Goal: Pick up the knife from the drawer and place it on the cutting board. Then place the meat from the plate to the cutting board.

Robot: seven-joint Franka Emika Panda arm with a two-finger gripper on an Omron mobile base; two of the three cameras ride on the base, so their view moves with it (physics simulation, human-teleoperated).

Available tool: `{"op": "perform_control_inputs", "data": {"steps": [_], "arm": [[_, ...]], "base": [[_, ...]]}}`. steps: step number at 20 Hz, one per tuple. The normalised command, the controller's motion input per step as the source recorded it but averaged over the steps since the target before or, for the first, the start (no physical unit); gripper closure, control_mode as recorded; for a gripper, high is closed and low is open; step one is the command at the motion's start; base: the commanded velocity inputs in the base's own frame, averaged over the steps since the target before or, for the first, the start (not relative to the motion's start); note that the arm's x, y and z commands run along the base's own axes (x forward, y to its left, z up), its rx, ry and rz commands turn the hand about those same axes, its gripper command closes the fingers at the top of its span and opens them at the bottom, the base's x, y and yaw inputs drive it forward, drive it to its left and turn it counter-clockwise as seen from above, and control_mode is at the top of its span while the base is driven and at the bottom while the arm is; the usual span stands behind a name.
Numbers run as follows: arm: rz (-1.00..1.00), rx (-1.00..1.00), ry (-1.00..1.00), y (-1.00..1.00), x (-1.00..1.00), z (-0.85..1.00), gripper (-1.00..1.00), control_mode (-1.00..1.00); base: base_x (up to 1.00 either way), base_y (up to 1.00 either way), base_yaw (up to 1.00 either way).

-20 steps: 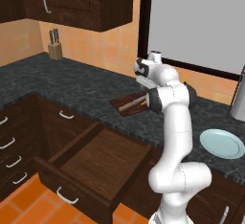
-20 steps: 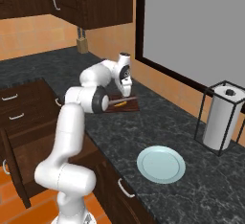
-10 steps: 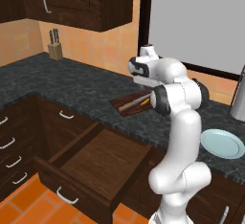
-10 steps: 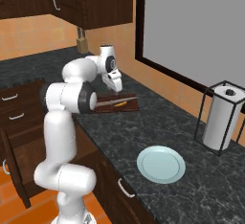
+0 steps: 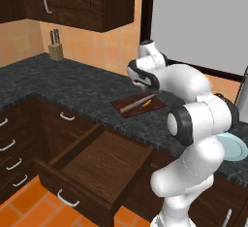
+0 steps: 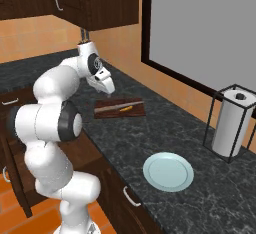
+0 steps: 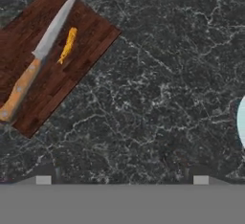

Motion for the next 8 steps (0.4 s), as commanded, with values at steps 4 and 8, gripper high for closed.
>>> {"op": "perform_control_inputs", "data": {"steps": [4,8], "arm": [[0.2,0.0,-0.02,0.38,-1.0,0.03,-1.0,-1.0],[0.23,0.0,0.0,0.38,-1.0,0.0,-1.0,-1.0]], "base": [[0.0,0.0,0.0],[0.0,0.0,0.0]]}}
